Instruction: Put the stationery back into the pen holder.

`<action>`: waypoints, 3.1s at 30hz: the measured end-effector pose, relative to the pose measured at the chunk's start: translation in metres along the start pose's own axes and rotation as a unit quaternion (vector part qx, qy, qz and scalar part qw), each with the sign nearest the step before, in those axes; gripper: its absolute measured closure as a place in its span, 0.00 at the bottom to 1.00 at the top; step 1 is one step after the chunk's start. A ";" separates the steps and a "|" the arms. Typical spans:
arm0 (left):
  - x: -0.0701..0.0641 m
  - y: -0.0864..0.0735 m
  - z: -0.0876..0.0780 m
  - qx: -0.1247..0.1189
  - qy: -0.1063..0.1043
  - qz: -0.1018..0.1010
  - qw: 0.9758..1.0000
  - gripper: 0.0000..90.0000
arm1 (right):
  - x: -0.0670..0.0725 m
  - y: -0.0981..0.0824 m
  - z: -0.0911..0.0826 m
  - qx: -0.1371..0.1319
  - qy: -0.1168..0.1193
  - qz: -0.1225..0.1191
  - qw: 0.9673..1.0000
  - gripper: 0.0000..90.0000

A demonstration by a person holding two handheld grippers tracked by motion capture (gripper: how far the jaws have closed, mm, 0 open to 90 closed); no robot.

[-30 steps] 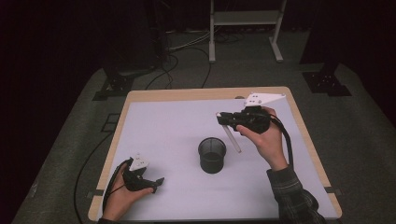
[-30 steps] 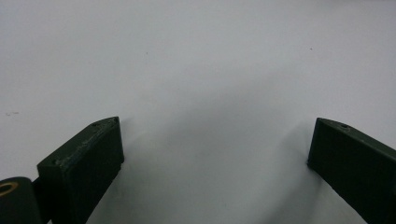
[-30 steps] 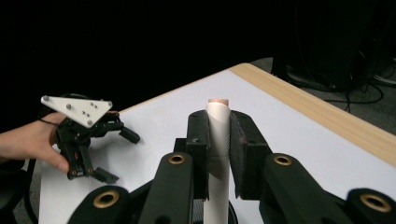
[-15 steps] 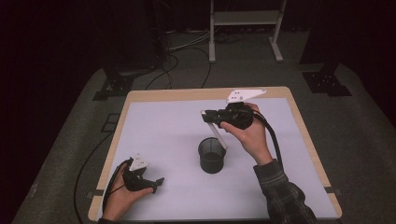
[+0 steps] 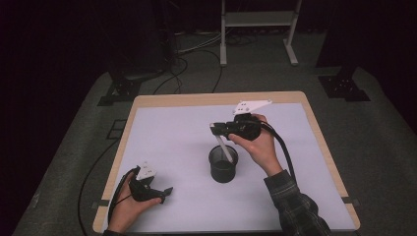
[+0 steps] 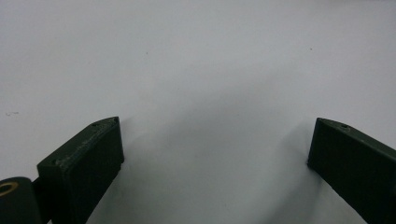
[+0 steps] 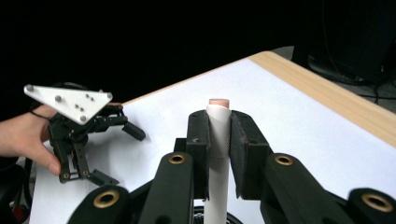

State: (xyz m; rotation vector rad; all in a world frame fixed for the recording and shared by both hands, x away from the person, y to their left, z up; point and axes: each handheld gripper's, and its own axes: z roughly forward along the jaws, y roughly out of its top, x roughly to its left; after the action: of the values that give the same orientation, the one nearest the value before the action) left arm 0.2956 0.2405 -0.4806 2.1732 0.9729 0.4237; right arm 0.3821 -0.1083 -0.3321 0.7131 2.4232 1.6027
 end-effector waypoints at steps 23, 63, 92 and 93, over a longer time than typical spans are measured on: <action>0.000 0.000 0.000 0.000 0.000 -0.001 1.000 0.03 | 0.001 -0.034 0.017 0.055 0.006 0.001 0.998 0.81; 0.000 0.000 0.000 0.000 0.000 0.000 1.000 0.03 | -0.020 -0.142 -0.103 0.106 -0.144 0.032 0.983 0.28; 0.000 0.000 0.000 0.000 0.000 0.000 1.000 0.03 | -0.026 -0.222 -0.131 0.152 -0.204 0.068 0.965 0.17; 0.000 0.000 0.000 0.000 0.000 0.000 1.000 0.03 | -0.026 -0.223 -0.131 0.150 -0.205 0.065 0.965 0.17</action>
State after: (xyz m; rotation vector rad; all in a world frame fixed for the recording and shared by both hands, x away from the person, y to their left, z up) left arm 0.2955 0.2404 -0.4807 2.1741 0.9728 0.4250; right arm 0.2874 -0.2993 -0.4812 1.1450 2.3584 0.9981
